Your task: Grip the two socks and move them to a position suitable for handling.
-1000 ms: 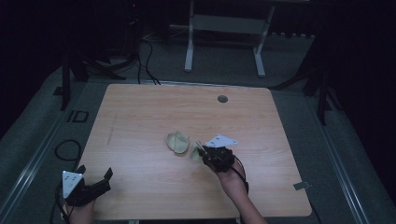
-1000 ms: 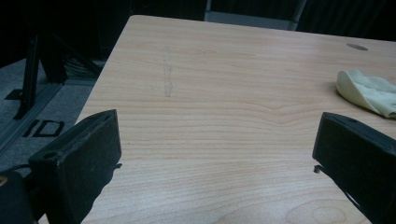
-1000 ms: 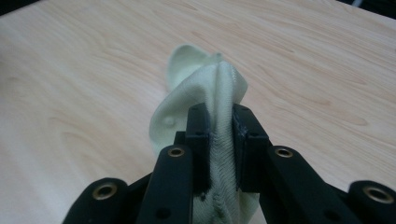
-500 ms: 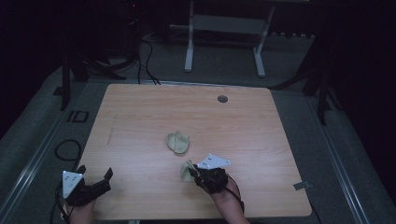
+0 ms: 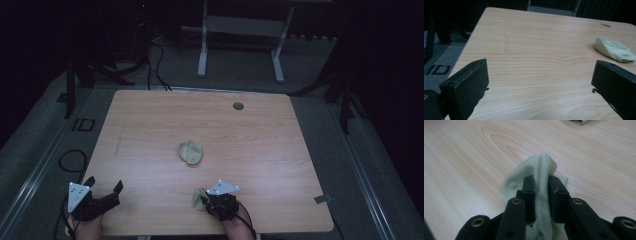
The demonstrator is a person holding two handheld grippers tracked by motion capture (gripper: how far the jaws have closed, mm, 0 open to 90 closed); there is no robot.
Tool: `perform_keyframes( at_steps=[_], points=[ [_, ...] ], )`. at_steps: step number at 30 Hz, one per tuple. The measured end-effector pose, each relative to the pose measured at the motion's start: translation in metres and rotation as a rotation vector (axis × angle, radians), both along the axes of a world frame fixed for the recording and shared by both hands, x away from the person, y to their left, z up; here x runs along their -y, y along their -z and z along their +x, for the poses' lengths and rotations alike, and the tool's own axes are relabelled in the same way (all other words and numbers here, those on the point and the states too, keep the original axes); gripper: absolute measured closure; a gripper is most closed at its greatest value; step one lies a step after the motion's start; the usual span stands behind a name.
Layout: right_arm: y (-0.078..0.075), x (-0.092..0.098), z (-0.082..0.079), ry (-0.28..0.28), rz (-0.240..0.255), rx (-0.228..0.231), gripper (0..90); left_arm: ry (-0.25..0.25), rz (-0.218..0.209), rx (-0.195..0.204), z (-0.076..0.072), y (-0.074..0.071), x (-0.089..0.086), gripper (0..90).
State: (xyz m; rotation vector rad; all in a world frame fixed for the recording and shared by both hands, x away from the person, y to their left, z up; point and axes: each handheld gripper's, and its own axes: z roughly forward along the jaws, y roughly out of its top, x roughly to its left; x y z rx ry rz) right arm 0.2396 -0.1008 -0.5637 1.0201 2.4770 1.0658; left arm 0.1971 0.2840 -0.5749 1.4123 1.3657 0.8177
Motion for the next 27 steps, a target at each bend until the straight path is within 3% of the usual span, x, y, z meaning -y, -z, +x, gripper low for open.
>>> perform_keyframes(
  at_steps=[4,6,8,12,14,16,19,21,24,25,27],
  points=[
    [0.003,-0.004,-0.004,0.005,-0.021,0.046,73.5,0.038,0.021,0.006,0.0,-0.001,0.006,1.3],
    [0.003,-0.004,-0.006,0.007,-0.014,0.043,69.0,0.059,0.03,0.009,0.0,-0.002,0.01,1.3],
    [0.001,-0.005,-0.006,-0.009,-0.012,0.025,59.9,0.072,0.034,0.013,0.0,-0.003,0.014,1.3],
    [-0.015,0.0,-0.007,-0.049,0.005,0.033,45.2,0.087,0.077,0.02,-0.001,-0.005,0.023,1.3],
    [-0.028,0.004,-0.008,-0.059,0.007,0.064,43.0,0.119,0.042,0.035,-0.003,-0.007,0.027,1.3],
    [-0.04,0.01,-0.007,-0.07,0.02,0.065,41.5,0.165,0.006,0.03,-0.004,-0.009,0.035,1.3],
    [-0.057,0.02,-0.004,-0.072,0.038,0.075,36.9,0.268,-0.025,-0.075,-0.003,-0.012,0.053,1.3],
    [-0.063,0.025,-0.001,-0.073,0.028,0.101,37.1,0.346,-0.011,-0.13,-0.002,-0.014,0.07,1.3],
    [-0.064,0.031,0.006,-0.073,0.032,0.082,39.6,0.437,0.035,-0.172,0.001,-0.016,0.093,3.1],
    [-0.063,0.033,0.008,-0.065,0.033,0.081,47.1,0.448,0.039,-0.176,0.001,-0.016,0.098,10.6],
    [-0.061,0.034,0.012,-0.081,0.033,0.056,53.4,0.514,0.041,-0.211,0.004,-0.015,0.11,14.6]
  ],
)
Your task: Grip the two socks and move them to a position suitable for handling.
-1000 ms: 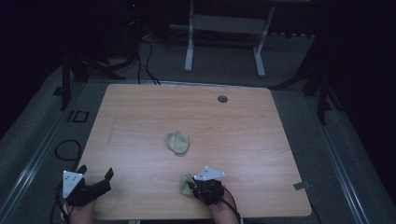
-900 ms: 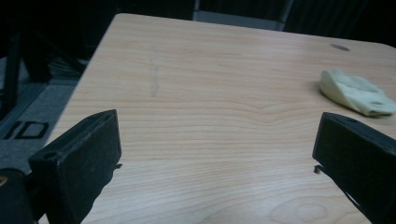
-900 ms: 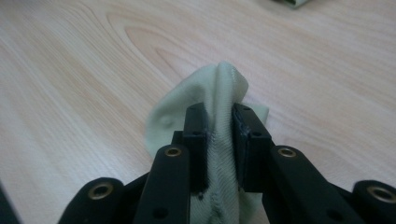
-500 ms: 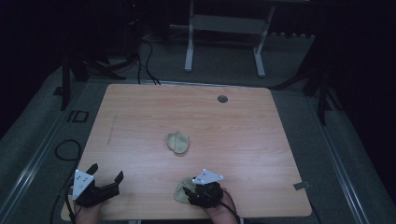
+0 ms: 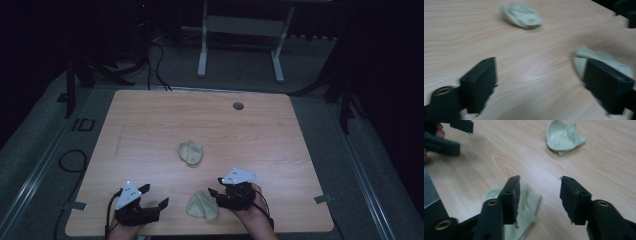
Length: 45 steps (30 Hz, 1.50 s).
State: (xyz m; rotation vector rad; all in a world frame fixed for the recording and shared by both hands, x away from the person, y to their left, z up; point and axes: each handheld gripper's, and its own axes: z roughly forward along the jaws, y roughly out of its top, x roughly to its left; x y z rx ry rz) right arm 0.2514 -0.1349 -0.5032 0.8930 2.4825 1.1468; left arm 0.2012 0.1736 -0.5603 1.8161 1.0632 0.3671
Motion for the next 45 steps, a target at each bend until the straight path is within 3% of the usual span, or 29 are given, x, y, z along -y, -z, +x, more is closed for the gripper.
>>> perform_keyframes(
  at_steps=[4,6,8,9,13,19,26,29,31,36,37,40,45],
  points=[
    [0.01,-0.004,0.005,-0.039,-0.016,-0.041,65.7,0.096,0.04,-0.045,0.004,0.005,0.022,27.6],
    [0.018,-0.008,0.007,-0.067,-0.021,-0.072,66.5,0.142,0.063,-0.068,0.006,0.008,0.031,35.6],
    [0.026,-0.012,0.008,-0.082,-0.029,-0.103,66.4,0.164,0.067,-0.096,0.008,0.01,0.039,38.0],
    [0.03,-0.014,0.009,-0.095,-0.036,-0.111,66.4,0.17,0.078,-0.108,0.01,0.011,0.043,43.7],
    [0.044,-0.023,0.008,-0.109,-0.072,-0.14,65.4,0.222,0.091,-0.137,0.015,0.014,0.057,51.2],
    [0.052,-0.027,0.009,-0.097,-0.099,-0.151,65.6,0.24,0.113,-0.155,0.02,0.014,0.066,64.9],
    [0.054,-0.029,0.005,-0.104,-0.119,-0.11,75.3,0.216,0.124,-0.16,0.02,0.015,0.067,82.3],
    [0.054,-0.031,0.005,-0.103,-0.122,-0.11,78.8,0.208,0.112,-0.174,0.022,0.015,0.069,86.2],
    [0.049,-0.033,0.001,-0.11,-0.145,-0.094,83.2,0.207,0.142,-0.155,0.021,0.014,0.071,86.8],
    [0.035,-0.026,-0.006,-0.113,-0.09,-0.078,83.5,0.21,0.136,-0.151,0.021,0.015,0.07,87.6],
    [0.021,-0.016,-0.008,-0.098,-0.043,-0.071,83.8,0.211,0.135,-0.151,0.021,0.015,0.07,87.6],
    [0.008,0.001,-0.009,-0.055,0.014,-0.078,83.8,0.226,0.105,-0.164,0.022,0.016,0.067,87.8],
    [-0.003,0.031,-0.009,0.012,0.039,-0.076,83.8,0.227,0.115,-0.165,0.023,0.015,0.066,87.8]
  ],
)
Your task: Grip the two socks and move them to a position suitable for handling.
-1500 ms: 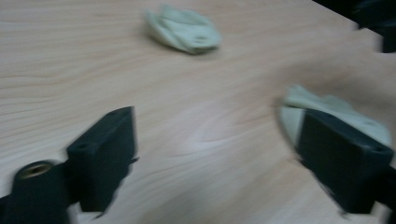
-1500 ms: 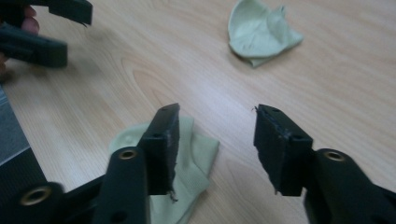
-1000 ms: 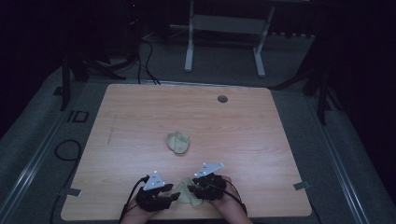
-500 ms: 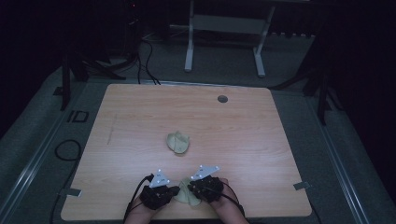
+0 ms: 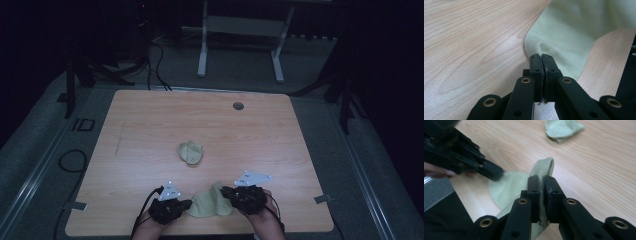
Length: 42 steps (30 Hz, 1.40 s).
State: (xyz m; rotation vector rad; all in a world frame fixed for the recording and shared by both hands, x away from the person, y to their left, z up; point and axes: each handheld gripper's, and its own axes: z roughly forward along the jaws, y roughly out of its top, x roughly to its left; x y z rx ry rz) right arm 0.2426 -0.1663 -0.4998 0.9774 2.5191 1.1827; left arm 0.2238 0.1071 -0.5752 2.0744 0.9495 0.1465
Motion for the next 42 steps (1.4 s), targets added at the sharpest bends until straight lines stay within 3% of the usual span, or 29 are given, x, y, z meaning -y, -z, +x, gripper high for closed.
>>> perform_keyframes(
  at_steps=[4,8,9,12,16,18,19,21,22,23,24,25,28,33,35,37,42],
  points=[
    [0.004,0.022,0.004,0.057,-0.018,-0.017,83.8,0.021,0.003,-0.001,0.002,0.0,0.0,87.7],
    [0.015,0.034,0.007,0.078,-0.048,-0.044,83.8,0.039,0.001,0.006,0.006,0.001,-0.001,87.6],
    [0.028,0.041,0.007,0.095,-0.068,-0.072,83.7,0.04,0.001,0.007,0.008,0.001,-0.001,87.6],
    [0.038,0.047,0.007,0.108,-0.069,-0.097,83.6,0.035,0.005,0.012,0.009,0.001,-0.001,87.6],
    [0.046,0.051,0.006,0.12,-0.071,-0.125,81.9,0.047,-0.025,-0.009,0.01,0.002,-0.002,86.8],
    [0.046,0.051,0.006,0.117,-0.077,-0.124,77.1,0.039,-0.058,-0.01,0.01,0.001,-0.003,83.5],
    [0.045,0.051,0.005,0.119,-0.088,-0.115,70.7,0.026,-0.066,0.001,0.009,-0.002,-0.005,77.6],
    [0.041,0.05,0.004,0.115,-0.097,-0.093,62.8,0.013,-0.08,0.038,0.006,-0.01,-0.006,75.3],
    [0.036,0.05,0.002,0.112,-0.094,-0.076,66.4,0.012,-0.074,0.058,0.002,-0.019,-0.004,76.9],
    [0.036,0.05,0.002,0.112,-0.094,-0.076,66.4,0.012,-0.074,0.058,0.002,-0.019,-0.004,79.0],
    [0.033,0.049,-0.001,0.099,-0.079,-0.072,74.5,0.014,-0.074,0.065,0.0,-0.021,-0.002,82.8],
    [0.033,0.049,-0.001,0.099,-0.079,-0.072,74.5,0.024,-0.08,0.058,-0.002,-0.022,0.001,82.8],
    [0.033,0.046,-0.004,0.08,-0.07,-0.068,76.8,0.057,-0.041,0.033,-0.004,-0.018,0.015,88.1],
    [0.045,0.042,-0.006,0.059,-0.087,-0.098,76.7,0.08,0.035,-0.019,-0.002,-0.004,0.026,88.3],
    [0.054,0.039,-0.008,0.053,-0.108,-0.109,76.8,0.06,0.017,-0.039,-0.001,-0.003,0.024,89.4],
    [0.057,0.038,-0.01,0.048,-0.103,-0.093,76.7,0.048,0.057,-0.022,0.001,-0.006,0.021,89.4],
    [0.057,0.03,-0.007,0.009,-0.131,-0.06,75.0,0.031,0.038,-0.036,0.004,-0.005,0.013,89.4]
  ],
)
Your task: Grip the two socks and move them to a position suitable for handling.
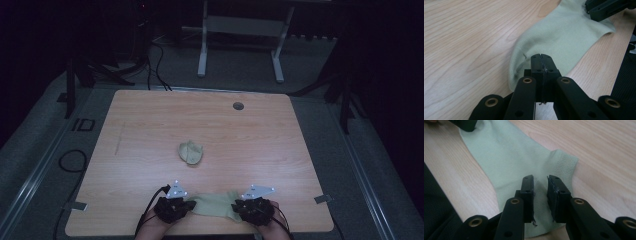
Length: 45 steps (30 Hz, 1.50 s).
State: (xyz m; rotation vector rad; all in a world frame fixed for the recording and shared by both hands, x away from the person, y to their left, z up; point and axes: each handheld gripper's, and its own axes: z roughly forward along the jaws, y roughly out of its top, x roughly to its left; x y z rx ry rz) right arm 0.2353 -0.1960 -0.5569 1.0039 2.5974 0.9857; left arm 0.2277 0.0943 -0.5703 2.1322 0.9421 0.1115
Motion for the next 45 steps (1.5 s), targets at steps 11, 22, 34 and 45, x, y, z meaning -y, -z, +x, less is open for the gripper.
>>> perform_keyframes(
  at_steps=[11,22,34,45],
  points=[
    [0.001,-0.003,0.018,0.01,0.016,0.006,75.0,-0.006,-0.03,-0.004,0.002,0.002,-0.002,89.4],
    [0.001,0.002,0.014,0.026,0.01,0.015,74.1,0.008,-0.047,-0.006,0.007,0.004,-0.001,89.4],
    [-0.011,-0.004,0.007,-0.008,0.044,-0.014,53.1,0.003,-0.052,0.021,0.002,-0.004,0.0,46.6],
    [-0.037,-0.01,0.025,-0.025,0.066,0.056,48.3,-0.025,-0.107,0.06,-0.012,-0.016,-0.034,34.1]
  ],
)
